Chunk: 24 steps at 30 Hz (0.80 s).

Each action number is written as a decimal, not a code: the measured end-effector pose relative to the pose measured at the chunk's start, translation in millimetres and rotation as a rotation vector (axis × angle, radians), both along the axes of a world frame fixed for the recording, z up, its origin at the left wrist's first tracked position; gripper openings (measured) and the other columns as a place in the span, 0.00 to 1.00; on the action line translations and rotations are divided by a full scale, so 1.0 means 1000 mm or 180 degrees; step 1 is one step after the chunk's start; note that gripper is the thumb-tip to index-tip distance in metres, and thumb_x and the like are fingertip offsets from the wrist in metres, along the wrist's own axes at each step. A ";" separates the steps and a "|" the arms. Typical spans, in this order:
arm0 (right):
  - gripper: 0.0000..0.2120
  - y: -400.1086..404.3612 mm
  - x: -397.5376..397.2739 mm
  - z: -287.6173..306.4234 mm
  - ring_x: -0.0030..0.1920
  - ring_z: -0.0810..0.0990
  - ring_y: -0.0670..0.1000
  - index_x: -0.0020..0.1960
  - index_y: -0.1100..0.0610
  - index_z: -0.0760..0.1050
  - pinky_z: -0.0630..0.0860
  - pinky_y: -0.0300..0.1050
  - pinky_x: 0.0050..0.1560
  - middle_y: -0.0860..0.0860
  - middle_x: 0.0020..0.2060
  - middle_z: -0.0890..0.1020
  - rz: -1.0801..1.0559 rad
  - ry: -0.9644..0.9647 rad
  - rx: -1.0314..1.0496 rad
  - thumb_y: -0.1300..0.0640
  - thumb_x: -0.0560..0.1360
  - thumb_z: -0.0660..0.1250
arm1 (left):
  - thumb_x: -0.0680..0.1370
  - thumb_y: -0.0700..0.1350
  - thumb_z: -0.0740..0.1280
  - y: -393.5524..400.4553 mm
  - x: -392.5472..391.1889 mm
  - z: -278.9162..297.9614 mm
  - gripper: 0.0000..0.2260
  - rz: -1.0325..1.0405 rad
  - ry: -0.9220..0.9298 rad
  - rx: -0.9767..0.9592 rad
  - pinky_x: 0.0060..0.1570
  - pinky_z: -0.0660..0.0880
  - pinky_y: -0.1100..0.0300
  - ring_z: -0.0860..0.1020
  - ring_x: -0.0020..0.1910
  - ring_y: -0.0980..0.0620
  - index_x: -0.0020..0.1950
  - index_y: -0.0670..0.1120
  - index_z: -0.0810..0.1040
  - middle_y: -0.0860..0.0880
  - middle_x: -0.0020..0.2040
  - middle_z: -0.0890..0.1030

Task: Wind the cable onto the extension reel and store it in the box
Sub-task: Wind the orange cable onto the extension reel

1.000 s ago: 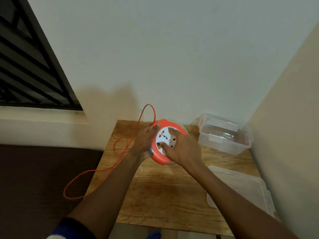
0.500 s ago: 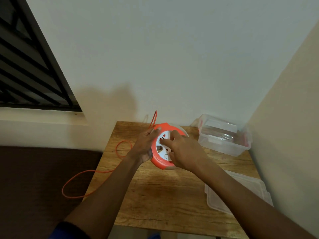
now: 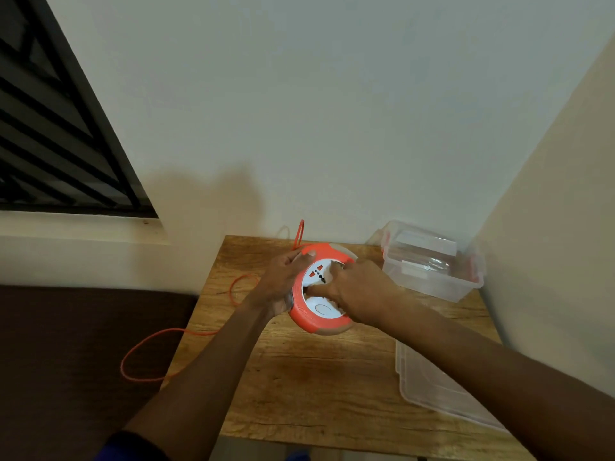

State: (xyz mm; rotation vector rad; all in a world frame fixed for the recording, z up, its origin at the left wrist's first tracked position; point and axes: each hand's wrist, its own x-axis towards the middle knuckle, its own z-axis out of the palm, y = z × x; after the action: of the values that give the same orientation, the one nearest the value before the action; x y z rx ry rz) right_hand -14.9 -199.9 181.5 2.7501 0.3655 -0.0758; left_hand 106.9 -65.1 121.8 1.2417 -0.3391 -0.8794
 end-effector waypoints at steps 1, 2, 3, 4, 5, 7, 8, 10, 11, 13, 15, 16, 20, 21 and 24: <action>0.37 0.000 0.000 -0.002 0.50 0.82 0.58 0.71 0.41 0.62 0.80 0.51 0.43 0.57 0.56 0.81 0.0056 -0.0082 -0.0030 0.45 0.67 0.76 | 0.81 0.50 0.69 0.000 0.000 0.000 0.17 0.0011 -0.0029 0.0021 0.50 0.82 0.40 0.84 0.52 0.35 0.64 0.39 0.81 0.33 0.59 0.83; 0.37 0.000 0.000 -0.004 0.50 0.82 0.58 0.71 0.42 0.64 0.79 0.52 0.44 0.56 0.55 0.82 0.0074 -0.0183 -0.0016 0.44 0.67 0.76 | 0.82 0.50 0.69 0.000 0.001 0.001 0.17 0.0032 -0.0067 0.0052 0.51 0.82 0.40 0.83 0.53 0.34 0.64 0.39 0.80 0.33 0.59 0.83; 0.36 0.000 -0.001 -0.007 0.50 0.82 0.57 0.71 0.42 0.64 0.79 0.52 0.45 0.55 0.56 0.82 0.0024 -0.0281 0.0053 0.43 0.67 0.75 | 0.81 0.50 0.69 0.000 0.001 0.001 0.17 0.0052 -0.0093 0.0078 0.50 0.82 0.41 0.84 0.52 0.34 0.64 0.39 0.81 0.33 0.58 0.84; 0.35 0.001 -0.002 -0.010 0.50 0.82 0.57 0.72 0.43 0.64 0.79 0.52 0.46 0.54 0.57 0.82 -0.0107 -0.0382 0.0181 0.41 0.69 0.72 | 0.81 0.50 0.69 0.000 0.002 0.001 0.17 0.0063 -0.0096 0.0063 0.49 0.83 0.42 0.84 0.52 0.35 0.63 0.39 0.81 0.35 0.58 0.84; 0.33 0.003 -0.002 -0.012 0.51 0.82 0.57 0.72 0.42 0.63 0.79 0.51 0.46 0.54 0.57 0.82 -0.0309 -0.0509 0.0372 0.40 0.71 0.69 | 0.81 0.50 0.70 0.000 0.001 0.002 0.17 0.0087 -0.0065 0.0022 0.48 0.83 0.44 0.85 0.52 0.36 0.63 0.40 0.81 0.36 0.57 0.85; 0.31 0.008 -0.001 -0.014 0.52 0.82 0.55 0.73 0.42 0.62 0.79 0.50 0.46 0.52 0.59 0.81 -0.0831 -0.0762 0.0851 0.36 0.72 0.63 | 0.80 0.49 0.70 -0.002 -0.002 0.001 0.17 0.0253 0.0079 -0.0124 0.47 0.83 0.47 0.86 0.52 0.38 0.63 0.40 0.81 0.38 0.56 0.86; 0.32 0.011 0.000 -0.014 0.53 0.81 0.55 0.73 0.42 0.62 0.79 0.49 0.46 0.51 0.60 0.81 -0.1082 -0.0853 0.1069 0.35 0.72 0.62 | 0.80 0.49 0.71 -0.004 -0.004 0.000 0.17 0.0382 0.0146 -0.0218 0.47 0.84 0.47 0.86 0.53 0.38 0.63 0.39 0.81 0.38 0.56 0.86; 0.33 0.014 0.003 -0.014 0.54 0.81 0.54 0.73 0.44 0.63 0.79 0.49 0.47 0.50 0.59 0.81 -0.1532 -0.0996 0.1433 0.34 0.71 0.61 | 0.80 0.48 0.71 -0.010 -0.008 -0.001 0.15 0.0665 0.0148 -0.0293 0.48 0.84 0.45 0.85 0.54 0.38 0.62 0.40 0.82 0.37 0.56 0.86; 0.33 0.016 0.004 -0.016 0.54 0.81 0.54 0.73 0.44 0.63 0.79 0.49 0.47 0.50 0.59 0.81 -0.1736 -0.1050 0.1603 0.34 0.71 0.61 | 0.80 0.48 0.71 -0.014 -0.010 -0.001 0.14 0.0817 0.0092 -0.0257 0.51 0.84 0.42 0.85 0.54 0.37 0.60 0.40 0.83 0.36 0.55 0.86; 0.33 0.019 0.005 -0.020 0.56 0.80 0.54 0.73 0.46 0.63 0.79 0.50 0.49 0.50 0.60 0.80 -0.2114 -0.1082 0.1986 0.33 0.72 0.60 | 0.80 0.46 0.72 -0.021 -0.013 -0.002 0.11 0.1099 -0.0054 -0.0159 0.51 0.82 0.39 0.84 0.49 0.38 0.54 0.38 0.83 0.33 0.51 0.84; 0.33 0.020 0.005 -0.024 0.57 0.79 0.55 0.73 0.47 0.63 0.78 0.51 0.50 0.51 0.61 0.80 -0.2340 -0.1106 0.2287 0.34 0.72 0.60 | 0.79 0.46 0.73 -0.025 -0.015 -0.003 0.09 0.1227 -0.0145 -0.0104 0.45 0.83 0.46 0.82 0.44 0.41 0.45 0.41 0.83 0.35 0.42 0.82; 0.33 0.021 0.003 -0.026 0.56 0.80 0.55 0.73 0.48 0.63 0.78 0.51 0.49 0.51 0.60 0.80 -0.2340 -0.1122 0.2324 0.35 0.73 0.59 | 0.79 0.46 0.73 -0.024 -0.015 -0.005 0.08 0.1211 -0.0166 -0.0090 0.42 0.82 0.50 0.82 0.42 0.43 0.41 0.43 0.83 0.39 0.41 0.82; 0.28 0.020 -0.001 -0.025 0.51 0.82 0.54 0.73 0.50 0.64 0.79 0.49 0.44 0.52 0.56 0.82 -0.2194 -0.1082 0.2011 0.37 0.78 0.55 | 0.79 0.48 0.72 -0.018 -0.015 -0.012 0.07 0.0929 0.0132 -0.0106 0.41 0.84 0.50 0.87 0.48 0.43 0.53 0.47 0.86 0.43 0.50 0.88; 0.26 0.019 0.000 -0.022 0.49 0.83 0.54 0.72 0.50 0.67 0.79 0.48 0.42 0.52 0.54 0.83 -0.2135 -0.1091 0.1784 0.39 0.78 0.56 | 0.79 0.49 0.72 -0.017 -0.014 -0.012 0.09 0.0873 0.0216 -0.0134 0.43 0.84 0.49 0.87 0.49 0.41 0.56 0.46 0.85 0.42 0.52 0.88; 0.14 0.013 0.009 0.000 0.37 0.82 0.53 0.58 0.51 0.77 0.71 0.43 0.32 0.51 0.41 0.83 -0.1771 -0.1391 0.1169 0.46 0.76 0.64 | 0.79 0.49 0.73 -0.014 -0.011 -0.010 0.11 0.0697 0.0158 -0.0140 0.44 0.84 0.47 0.87 0.48 0.39 0.58 0.45 0.85 0.39 0.53 0.87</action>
State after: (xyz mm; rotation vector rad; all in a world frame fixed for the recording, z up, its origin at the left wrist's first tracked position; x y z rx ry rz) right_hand -6.3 -187.0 181.1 3.0247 -0.5561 0.4872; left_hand 95.8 -78.6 112.3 1.1890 -0.1778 -0.7097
